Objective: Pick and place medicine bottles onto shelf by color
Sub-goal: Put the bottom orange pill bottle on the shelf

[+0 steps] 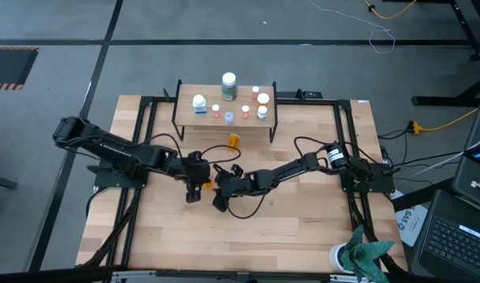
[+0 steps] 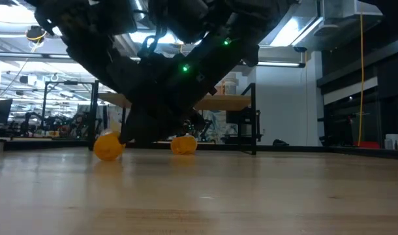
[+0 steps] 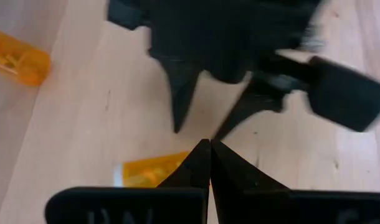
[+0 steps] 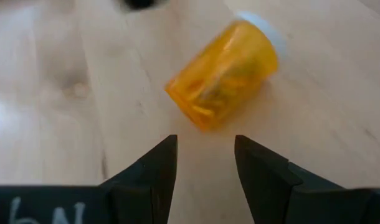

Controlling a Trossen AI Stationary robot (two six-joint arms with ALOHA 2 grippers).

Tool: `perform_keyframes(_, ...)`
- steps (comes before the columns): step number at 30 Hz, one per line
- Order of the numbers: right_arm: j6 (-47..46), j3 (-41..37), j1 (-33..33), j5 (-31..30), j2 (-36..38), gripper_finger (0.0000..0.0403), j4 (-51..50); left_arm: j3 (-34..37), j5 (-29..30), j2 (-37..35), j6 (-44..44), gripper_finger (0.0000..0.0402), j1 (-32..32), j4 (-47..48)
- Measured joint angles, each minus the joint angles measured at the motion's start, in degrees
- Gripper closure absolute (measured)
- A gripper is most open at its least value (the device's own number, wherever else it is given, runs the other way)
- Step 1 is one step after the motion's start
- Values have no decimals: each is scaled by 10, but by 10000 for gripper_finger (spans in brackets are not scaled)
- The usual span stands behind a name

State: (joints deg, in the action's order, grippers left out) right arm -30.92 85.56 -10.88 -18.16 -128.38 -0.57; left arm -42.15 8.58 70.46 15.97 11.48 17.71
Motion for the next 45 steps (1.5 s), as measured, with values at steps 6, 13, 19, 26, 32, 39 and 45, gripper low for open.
perform_keyframes(6,-5,0,1,2,0,241,-7,-1,84,0,0,401,15,53)
perform_keyframes(13,26,0,-9,19,1,241,68,3,145,0,-2,401,-44,208)
perform_keyframes(19,27,0,-4,7,1,241,69,33,84,0,-31,401,-112,169)
perform_keyframes(26,28,0,7,2,1,241,70,40,22,2,-37,401,-123,129)
perform_keyframes(32,29,0,9,2,1,241,64,41,23,56,-41,401,-122,74)
perform_keyframes(39,28,0,9,2,1,241,48,41,12,96,-40,401,-114,52)
perform_keyframes(45,29,0,10,2,1,241,47,32,11,84,-15,401,-98,54)
